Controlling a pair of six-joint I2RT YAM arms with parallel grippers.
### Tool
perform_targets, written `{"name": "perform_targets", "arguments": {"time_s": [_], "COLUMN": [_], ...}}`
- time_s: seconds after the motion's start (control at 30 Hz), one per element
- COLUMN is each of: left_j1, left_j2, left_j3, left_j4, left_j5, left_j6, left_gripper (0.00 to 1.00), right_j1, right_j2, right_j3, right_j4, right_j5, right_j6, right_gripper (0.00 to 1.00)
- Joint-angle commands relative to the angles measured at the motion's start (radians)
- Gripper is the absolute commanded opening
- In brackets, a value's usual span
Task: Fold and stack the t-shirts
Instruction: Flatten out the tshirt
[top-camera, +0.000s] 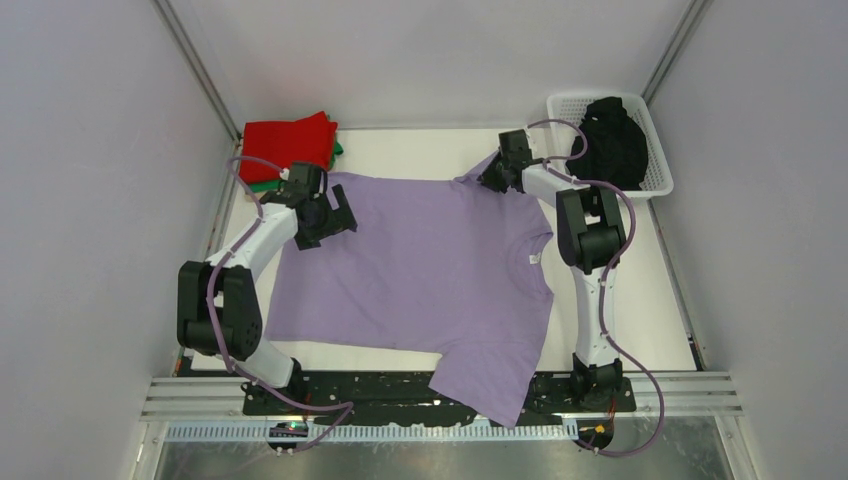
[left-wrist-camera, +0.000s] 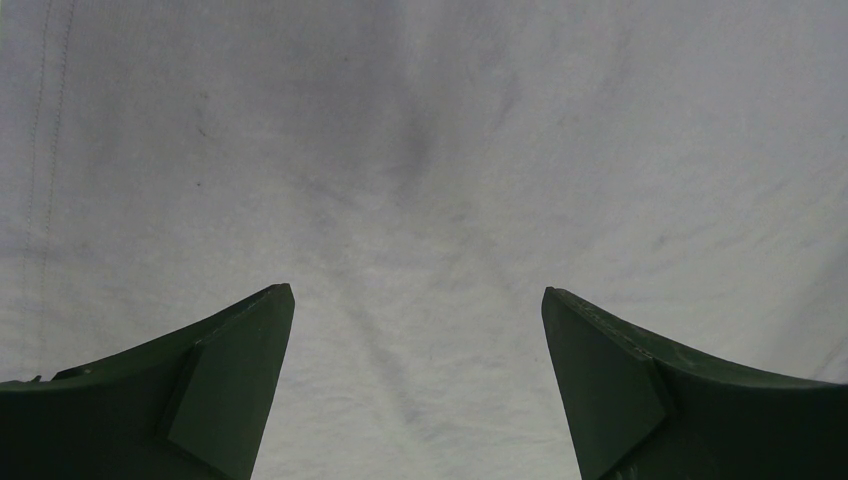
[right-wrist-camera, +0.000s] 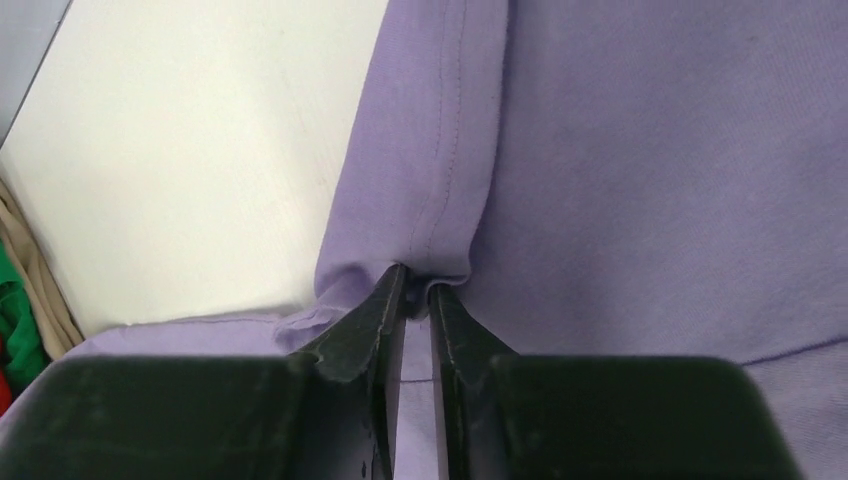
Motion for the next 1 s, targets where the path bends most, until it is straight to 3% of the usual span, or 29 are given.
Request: {"name": "perform_targets", "arguments": {"time_s": [0.0,0.1,0.43,0.67,0.77,0.8,0.9,0.93,0.97], "left_j1": [0.002,0.002,0.002,0.001,0.002,0.001,0.002,0.002,0.001], "left_j2": [-0.001,0.005,0.017,0.032,0.043,0.046,0.054,0.055,0.055], "left_j3": [0.011,0.016,0.030,0.049,0.062,0.065,0.079,0.081,0.085], "left_j4": [0.012,0.009,0.016,0.005,-0.008,-0.011,-0.026,-0.030,-0.033], "left_j5": [-0.002,-0.002,0.034,0.033,0.021,0.018,0.012,0.011,0.012], "left_j6": [-0.006,-0.003,-0.003,0.008,0.016,0.018,0.025,0.026,0.029], "left_gripper": [1.00,1.00,1.00,0.99,1.00,1.00,1.00,0.99,1.00], "right_j1": [-0.002,-0.003,0.047,0.080,0.094,0.099,0.100,0.100,0.100], "right_j2": [0.025,0.031,0.018,0.169,0.270,0.291,0.351,0.348,0.333], "right_j3": [0.046,0.063,0.167,0.426,0.620,0.660,0.787,0.789,0.781], "right_j4": [-0.020,-0.013,0.035,-0.068,-0.156,-0.175,-0.216,-0.214,-0.212], "right_j5": [0.052,0.041,0.077,0.042,0.000,-0.008,-0.040,-0.046,-0.049], "right_j6": [0.004,-0.023,-0.340,-0.394,-0.441,-0.447,-0.472,-0.482,-0.502], "right_gripper": [0.14,0.06,0.05,0.05,0.06,0.07,0.36,0.41,0.52]}}
